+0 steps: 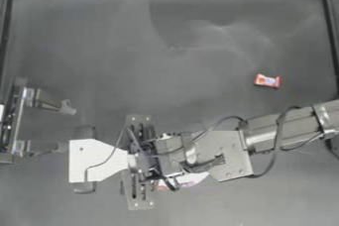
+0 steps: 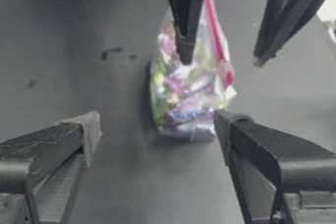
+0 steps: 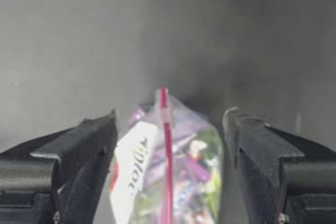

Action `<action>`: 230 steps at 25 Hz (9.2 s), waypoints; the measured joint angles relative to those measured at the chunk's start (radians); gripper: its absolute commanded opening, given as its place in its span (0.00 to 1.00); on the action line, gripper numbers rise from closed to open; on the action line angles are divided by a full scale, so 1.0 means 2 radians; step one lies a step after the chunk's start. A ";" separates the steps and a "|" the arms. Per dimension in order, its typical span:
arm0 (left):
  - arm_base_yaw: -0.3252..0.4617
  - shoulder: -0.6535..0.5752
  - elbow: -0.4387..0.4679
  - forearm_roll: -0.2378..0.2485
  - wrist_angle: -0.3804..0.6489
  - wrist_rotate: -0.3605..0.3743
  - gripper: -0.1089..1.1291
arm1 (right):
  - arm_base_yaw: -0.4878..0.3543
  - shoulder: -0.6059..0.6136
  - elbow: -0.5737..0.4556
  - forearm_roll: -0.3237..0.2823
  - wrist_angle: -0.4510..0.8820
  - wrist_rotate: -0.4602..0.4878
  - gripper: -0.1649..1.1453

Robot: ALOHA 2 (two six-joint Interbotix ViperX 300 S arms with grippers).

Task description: Put candy in bag

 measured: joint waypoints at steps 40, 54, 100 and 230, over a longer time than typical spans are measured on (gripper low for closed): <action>-0.001 -0.001 0.005 0.000 0.000 0.000 0.89 | 0.000 0.028 -0.034 0.010 0.029 -0.016 0.74; -0.001 0.000 0.005 0.000 -0.002 0.000 0.89 | 0.000 0.028 -0.037 0.010 0.031 -0.016 0.60; -0.053 0.069 0.005 -0.014 -0.094 -0.002 0.89 | 0.000 0.028 -0.043 0.008 0.037 -0.018 0.41; -0.095 0.346 -0.091 -0.092 -0.300 0.027 0.48 | -0.021 -0.056 0.073 -0.047 -0.053 0.015 0.38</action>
